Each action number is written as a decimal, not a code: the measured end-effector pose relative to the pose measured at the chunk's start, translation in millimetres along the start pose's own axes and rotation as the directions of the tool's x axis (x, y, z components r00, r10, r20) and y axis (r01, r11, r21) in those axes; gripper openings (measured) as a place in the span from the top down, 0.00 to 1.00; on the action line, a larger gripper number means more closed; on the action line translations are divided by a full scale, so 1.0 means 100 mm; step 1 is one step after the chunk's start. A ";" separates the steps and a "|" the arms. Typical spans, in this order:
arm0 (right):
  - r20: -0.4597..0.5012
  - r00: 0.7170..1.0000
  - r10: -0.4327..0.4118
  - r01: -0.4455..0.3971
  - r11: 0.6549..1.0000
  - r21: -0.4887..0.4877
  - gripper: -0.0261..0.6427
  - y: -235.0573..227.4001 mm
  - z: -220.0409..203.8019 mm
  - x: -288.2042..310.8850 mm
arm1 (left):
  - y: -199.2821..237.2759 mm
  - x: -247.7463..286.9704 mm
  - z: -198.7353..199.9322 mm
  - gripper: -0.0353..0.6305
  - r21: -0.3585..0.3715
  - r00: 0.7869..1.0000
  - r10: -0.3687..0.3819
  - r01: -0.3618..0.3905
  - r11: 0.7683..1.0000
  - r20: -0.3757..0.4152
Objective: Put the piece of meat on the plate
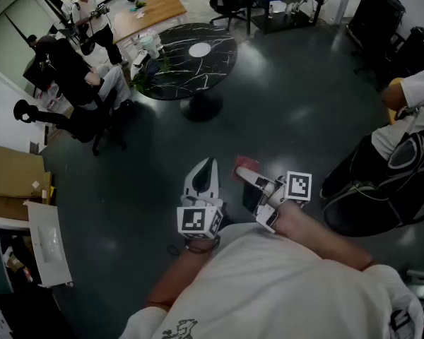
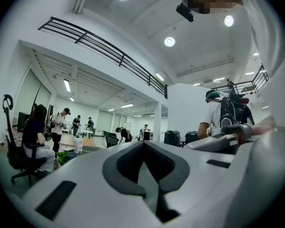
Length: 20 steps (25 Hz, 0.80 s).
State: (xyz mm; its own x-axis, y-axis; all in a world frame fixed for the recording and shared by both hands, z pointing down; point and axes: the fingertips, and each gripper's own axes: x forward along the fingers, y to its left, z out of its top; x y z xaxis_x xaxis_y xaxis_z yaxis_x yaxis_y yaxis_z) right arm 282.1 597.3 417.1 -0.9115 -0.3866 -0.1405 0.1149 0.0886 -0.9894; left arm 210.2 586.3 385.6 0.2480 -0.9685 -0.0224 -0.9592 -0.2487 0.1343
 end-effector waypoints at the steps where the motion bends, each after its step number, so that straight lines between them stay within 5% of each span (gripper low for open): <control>1: 0.000 1.000 0.002 -0.002 1.000 0.000 0.83 0.00 0.02 0.08 | 0.06 0.04 0.02 0.94 0.001 1.000 -0.002 0.002 1.000 0.000; 20: 0.083 0.993 -0.084 0.087 0.996 -0.029 0.83 -0.37 0.52 1.62 | 1.56 0.82 0.23 0.94 -0.006 0.995 -0.103 0.103 0.995 -0.012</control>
State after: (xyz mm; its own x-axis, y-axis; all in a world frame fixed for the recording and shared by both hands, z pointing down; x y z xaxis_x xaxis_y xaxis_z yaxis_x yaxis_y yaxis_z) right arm 150.4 483.5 428.9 -0.8821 -0.4674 -0.0594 0.0242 0.0810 -0.9964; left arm 77.7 467.3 382.0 0.3470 -0.9376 -0.0240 -0.9277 -0.3469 0.1377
